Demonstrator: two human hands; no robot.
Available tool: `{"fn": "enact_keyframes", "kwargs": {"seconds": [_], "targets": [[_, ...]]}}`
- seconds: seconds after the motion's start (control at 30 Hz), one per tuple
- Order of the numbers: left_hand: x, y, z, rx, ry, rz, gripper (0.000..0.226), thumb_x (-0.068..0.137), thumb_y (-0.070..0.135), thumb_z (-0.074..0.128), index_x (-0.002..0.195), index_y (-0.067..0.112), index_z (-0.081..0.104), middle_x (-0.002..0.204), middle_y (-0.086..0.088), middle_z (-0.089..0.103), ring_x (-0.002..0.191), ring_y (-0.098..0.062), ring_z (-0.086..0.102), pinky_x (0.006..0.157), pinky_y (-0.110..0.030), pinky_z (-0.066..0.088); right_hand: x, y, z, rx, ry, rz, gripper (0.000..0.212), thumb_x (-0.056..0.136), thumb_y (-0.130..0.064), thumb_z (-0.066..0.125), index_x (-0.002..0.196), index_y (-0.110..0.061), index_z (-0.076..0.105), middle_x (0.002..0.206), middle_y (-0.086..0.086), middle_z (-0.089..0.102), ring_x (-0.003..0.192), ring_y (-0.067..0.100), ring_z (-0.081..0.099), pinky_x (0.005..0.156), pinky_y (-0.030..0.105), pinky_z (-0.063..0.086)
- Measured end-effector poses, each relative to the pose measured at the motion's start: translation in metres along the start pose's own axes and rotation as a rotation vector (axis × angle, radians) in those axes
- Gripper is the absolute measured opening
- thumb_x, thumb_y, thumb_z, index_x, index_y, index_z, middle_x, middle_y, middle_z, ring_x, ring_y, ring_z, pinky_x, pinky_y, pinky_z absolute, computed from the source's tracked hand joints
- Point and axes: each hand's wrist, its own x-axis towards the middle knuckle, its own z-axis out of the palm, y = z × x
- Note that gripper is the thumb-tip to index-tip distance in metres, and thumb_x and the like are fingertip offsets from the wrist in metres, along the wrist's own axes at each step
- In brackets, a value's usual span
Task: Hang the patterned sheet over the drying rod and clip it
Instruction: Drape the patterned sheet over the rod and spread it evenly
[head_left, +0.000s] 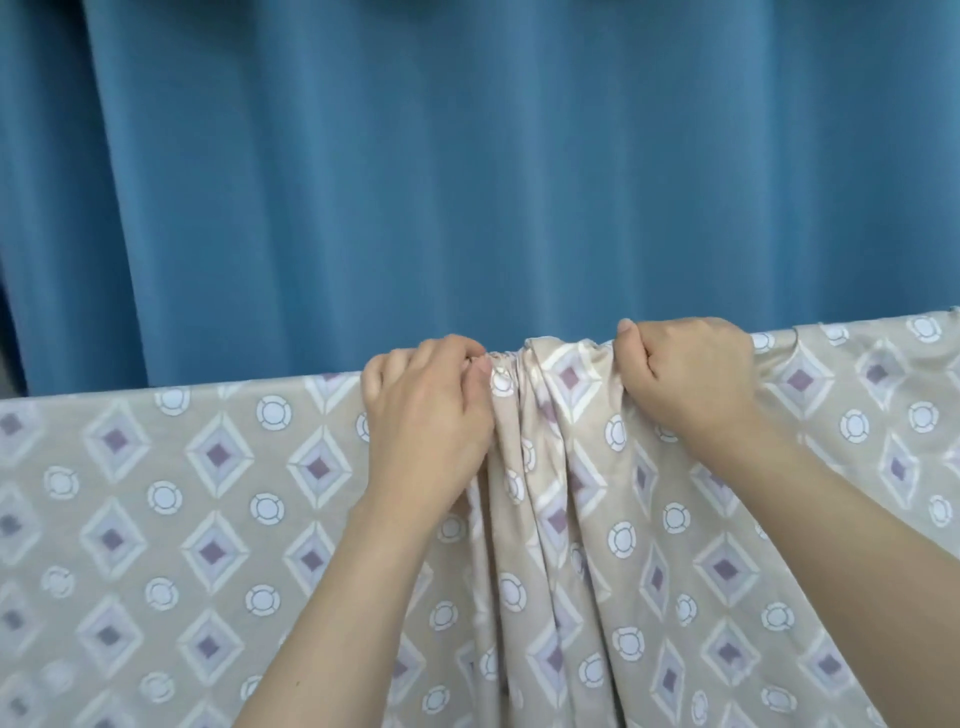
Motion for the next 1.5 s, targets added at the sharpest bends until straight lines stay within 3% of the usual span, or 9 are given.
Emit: {"fn": "enact_keyframes", "kwargs": {"seconds": [0.23,0.4,0.6,0.83,1.03,1.1,1.2,1.3,1.5], "targets": [[0.020,-0.009,-0.011,0.020,0.026,0.052,0.012,0.090,0.016,0.047,0.087,0.021,0.058,0.082,0.003,0.063,0.079,-0.026,0.055,0.082,-0.040,0.035,0.002,-0.002,0.002,-0.029,0.047,0.021,0.047,0.091,-0.029,0.032,0.046,-0.016,0.023,0.038,0.001,0.024,0.037,0.025,0.030,0.051,0.024,0.014],[0.030,-0.049,-0.042,0.129,0.291,-0.313,0.018,0.092,0.012,0.041,0.097,0.012,0.058,0.097,-0.008,0.064,0.094,-0.035,0.050,0.085,-0.041,0.031,0.002,-0.003,0.002,-0.028,0.041,0.032,0.046,0.090,-0.028,0.032,0.046,-0.016,0.026,0.038,0.001,0.023,0.037,0.024,0.029,0.051,0.025,0.014],[0.011,-0.009,-0.018,0.176,-0.115,0.118,0.031,0.095,0.037,0.038,0.106,0.028,0.065,0.103,0.005,0.067,0.097,-0.026,0.058,0.093,-0.038,0.030,0.005,-0.015,-0.005,-0.039,-0.038,0.052,0.044,0.090,-0.032,0.023,0.052,-0.013,0.032,0.046,0.002,0.034,0.045,0.028,0.036,0.052,0.030,0.021],[0.008,0.001,-0.005,-0.018,-0.057,0.150,0.014,0.094,0.012,0.044,0.092,0.020,0.056,0.082,0.009,0.060,0.078,-0.018,0.054,0.091,-0.032,0.030,0.005,-0.037,-0.008,0.000,-0.133,-0.022,0.056,0.094,-0.038,0.011,0.054,-0.014,0.041,0.049,0.001,0.042,0.051,0.029,0.044,0.051,0.030,0.021],[0.024,-0.032,-0.033,-0.009,0.265,-0.389,0.027,0.089,0.009,0.035,0.106,0.012,0.055,0.101,-0.010,0.064,0.094,-0.036,0.054,0.092,-0.039,0.033,0.005,-0.039,-0.009,0.000,-0.129,-0.030,0.060,0.091,-0.045,-0.004,0.055,-0.017,0.035,0.048,0.001,0.039,0.049,0.029,0.041,0.048,0.029,0.013],[0.023,-0.030,-0.033,0.001,0.205,-0.302,0.033,0.085,0.012,0.033,0.106,0.013,0.058,0.107,-0.008,0.063,0.098,-0.032,0.056,0.098,-0.041,0.030,0.003,-0.040,-0.007,-0.006,-0.117,-0.033,0.062,0.092,-0.046,-0.004,0.060,-0.016,0.040,0.048,0.000,0.038,0.048,0.028,0.039,0.049,0.030,0.015],[0.010,-0.007,-0.013,0.079,-0.104,0.071,0.037,0.091,0.029,0.034,0.112,0.022,0.063,0.114,0.003,0.065,0.112,-0.022,0.056,0.113,-0.048,0.018,0.003,-0.038,-0.003,0.008,-0.091,-0.019,0.060,0.095,-0.045,0.002,0.061,-0.015,0.042,0.047,-0.001,0.035,0.045,0.027,0.037,0.050,0.029,0.018],[0.005,0.004,-0.002,0.131,-0.185,0.144,0.023,0.096,0.031,0.042,0.109,0.024,0.061,0.103,0.008,0.066,0.108,-0.019,0.055,0.116,-0.048,0.011,0.003,-0.037,-0.001,0.014,-0.072,-0.013,0.060,0.096,-0.044,0.006,0.060,-0.015,0.043,0.046,0.000,0.035,0.044,0.027,0.037,0.050,0.028,0.019],[0.018,-0.025,-0.031,0.201,0.113,-0.130,0.009,0.094,0.017,0.047,0.092,0.018,0.055,0.071,0.001,0.056,0.083,-0.030,0.058,0.106,-0.047,0.028,0.002,-0.036,-0.004,0.035,-0.023,0.000,0.049,0.098,-0.040,0.014,0.062,-0.014,0.036,0.041,-0.003,0.023,0.038,0.024,0.029,0.049,0.025,0.007]]}}
